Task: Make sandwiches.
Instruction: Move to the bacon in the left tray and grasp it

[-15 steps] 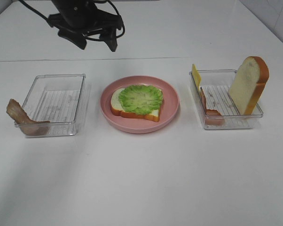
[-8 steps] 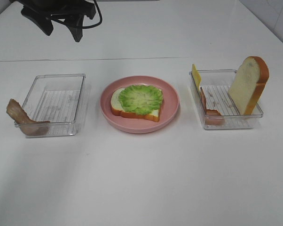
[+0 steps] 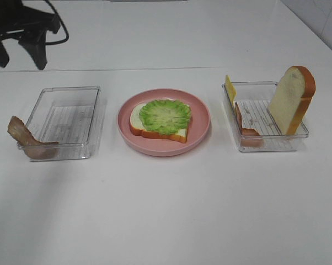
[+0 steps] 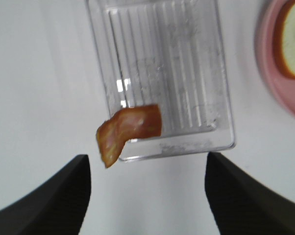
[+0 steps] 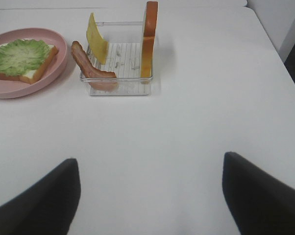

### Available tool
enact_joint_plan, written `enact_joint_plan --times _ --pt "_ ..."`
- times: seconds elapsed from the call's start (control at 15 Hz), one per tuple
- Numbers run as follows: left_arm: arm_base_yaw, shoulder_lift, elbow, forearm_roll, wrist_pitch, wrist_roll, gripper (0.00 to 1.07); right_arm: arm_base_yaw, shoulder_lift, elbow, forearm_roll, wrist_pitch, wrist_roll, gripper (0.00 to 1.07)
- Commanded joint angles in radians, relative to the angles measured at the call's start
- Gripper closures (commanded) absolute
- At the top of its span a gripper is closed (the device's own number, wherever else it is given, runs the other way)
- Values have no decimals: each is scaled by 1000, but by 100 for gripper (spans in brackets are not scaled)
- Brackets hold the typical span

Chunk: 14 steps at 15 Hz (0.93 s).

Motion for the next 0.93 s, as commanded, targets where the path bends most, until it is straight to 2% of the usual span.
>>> enact_joint_plan --times 0.07,0.27,0.4,0.73,0.93 --pt "35 -13 91 -6 71 -10 43 -7 -13 2 2 -11 -6 32" --pt "80 -6 215 -6 7 -10 43 -7 -13 2 2 -11 -6 32" --pt "84 -6 264 -5 -78 -10 43 -7 -13 2 2 -11 -6 32" --pt "84 73 270 -6 -195 -14 45 -7 -13 2 2 -11 -6 32" --pt "84 111 270 -6 -259 -14 52 -7 -13 2 2 -11 -6 32"
